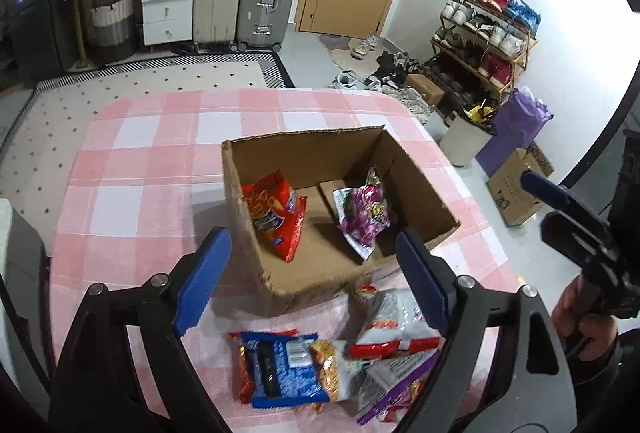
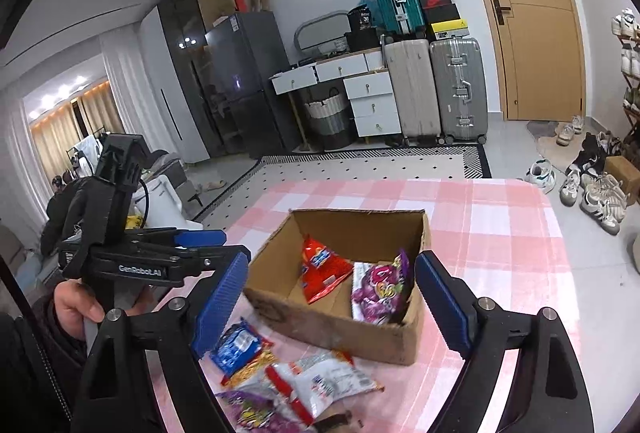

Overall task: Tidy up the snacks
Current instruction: 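Withdraw both tools from the box back toward the snack pile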

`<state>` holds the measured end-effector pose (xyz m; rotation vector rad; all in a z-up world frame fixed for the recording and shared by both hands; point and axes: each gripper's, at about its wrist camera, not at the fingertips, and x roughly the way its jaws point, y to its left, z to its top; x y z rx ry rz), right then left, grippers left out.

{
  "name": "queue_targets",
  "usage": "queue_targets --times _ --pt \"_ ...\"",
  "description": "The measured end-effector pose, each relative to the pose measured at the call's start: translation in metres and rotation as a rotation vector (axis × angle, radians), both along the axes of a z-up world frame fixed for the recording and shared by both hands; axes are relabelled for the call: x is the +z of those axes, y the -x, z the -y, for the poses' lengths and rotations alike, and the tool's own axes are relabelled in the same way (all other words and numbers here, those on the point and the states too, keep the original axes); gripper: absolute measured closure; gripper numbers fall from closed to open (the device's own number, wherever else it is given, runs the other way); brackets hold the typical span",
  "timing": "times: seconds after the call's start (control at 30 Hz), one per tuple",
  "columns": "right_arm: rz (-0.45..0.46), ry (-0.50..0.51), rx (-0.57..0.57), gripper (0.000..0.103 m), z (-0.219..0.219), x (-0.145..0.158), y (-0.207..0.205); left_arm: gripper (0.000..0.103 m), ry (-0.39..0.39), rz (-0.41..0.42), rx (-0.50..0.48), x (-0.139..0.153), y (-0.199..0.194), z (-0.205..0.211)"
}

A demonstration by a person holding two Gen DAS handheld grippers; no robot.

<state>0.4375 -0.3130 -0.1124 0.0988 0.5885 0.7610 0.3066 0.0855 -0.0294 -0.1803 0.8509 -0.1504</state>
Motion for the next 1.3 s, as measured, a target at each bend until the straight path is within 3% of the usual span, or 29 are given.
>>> queue_targets --times 0.43,0.57,0.83,1.3 --pt "0.025 -0.001 -0.016 0.007 0.01 0.0 0.051 0.014 -0.042 0.06 0.003 0.019 0.057 0.019" --pt "0.03 -0.004 -0.029 0.004 0.015 -0.001 0.064 0.001 -0.039 0.076 0.011 0.024 0.072 0.021" --pt "0.032 0.008 -0.056 0.002 0.025 -0.006 0.092 0.001 -0.033 0.097 0.026 0.023 0.109 0.02" --pt "-0.005 0.098 -0.114 0.001 0.041 -0.031 0.128 0.001 0.041 0.072 0.049 -0.004 0.148 0.012"
